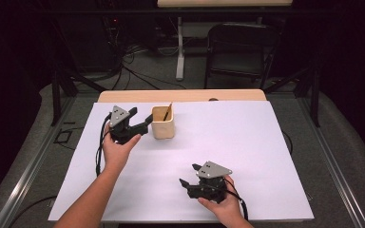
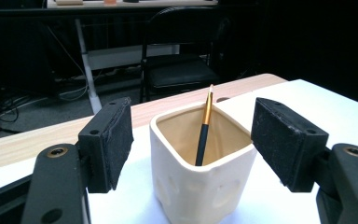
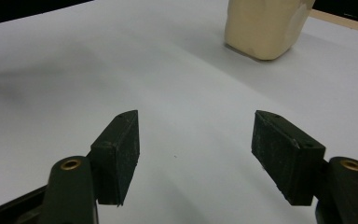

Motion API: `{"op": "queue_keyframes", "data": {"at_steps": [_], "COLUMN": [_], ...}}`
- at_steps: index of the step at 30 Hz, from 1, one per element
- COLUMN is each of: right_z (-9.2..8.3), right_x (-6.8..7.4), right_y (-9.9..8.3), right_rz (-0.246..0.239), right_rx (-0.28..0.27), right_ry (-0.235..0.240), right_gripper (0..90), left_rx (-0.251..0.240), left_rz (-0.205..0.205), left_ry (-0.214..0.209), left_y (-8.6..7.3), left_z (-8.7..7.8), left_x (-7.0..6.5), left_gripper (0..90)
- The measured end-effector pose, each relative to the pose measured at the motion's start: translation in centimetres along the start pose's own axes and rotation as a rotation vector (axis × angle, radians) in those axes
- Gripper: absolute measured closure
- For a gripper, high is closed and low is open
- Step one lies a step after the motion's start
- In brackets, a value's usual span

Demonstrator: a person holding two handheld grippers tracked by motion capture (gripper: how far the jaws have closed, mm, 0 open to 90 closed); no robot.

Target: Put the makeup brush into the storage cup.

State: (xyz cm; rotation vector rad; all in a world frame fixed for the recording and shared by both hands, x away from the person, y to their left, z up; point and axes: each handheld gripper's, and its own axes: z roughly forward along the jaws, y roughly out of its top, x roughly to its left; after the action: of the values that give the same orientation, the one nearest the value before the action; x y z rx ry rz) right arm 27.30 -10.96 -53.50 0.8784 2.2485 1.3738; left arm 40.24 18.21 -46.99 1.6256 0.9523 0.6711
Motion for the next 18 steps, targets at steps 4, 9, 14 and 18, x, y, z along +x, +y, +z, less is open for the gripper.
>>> {"op": "queue_keyframes", "data": {"at_steps": [4,9,14,18], "right_z": [0.0,0.0,0.0,0.0], "right_x": [0.0,0.0,0.0,0.0], "right_y": [0.0,0.0,0.0,0.0], "right_rz": [0.000,0.000,0.001,0.001], "right_rx": [-0.001,0.002,0.002,0.002], "right_ry": [0.000,-0.001,-0.002,-0.002], "right_gripper": [32.0,31.9,31.9,31.9], "left_rx": [0.000,-0.003,0.003,0.006], "left_rz": [0.000,-0.001,0.001,0.010], "left_ry": [0.000,-0.011,-0.029,-0.039], "left_y": [0.0,-0.3,-0.4,-0.5], "left_z": [0.0,-1.5,-2.0,-2.4], "left_x": [0.0,0.0,-0.1,-0.4], "left_gripper": [29.5,29.5,29.5,29.6]}}
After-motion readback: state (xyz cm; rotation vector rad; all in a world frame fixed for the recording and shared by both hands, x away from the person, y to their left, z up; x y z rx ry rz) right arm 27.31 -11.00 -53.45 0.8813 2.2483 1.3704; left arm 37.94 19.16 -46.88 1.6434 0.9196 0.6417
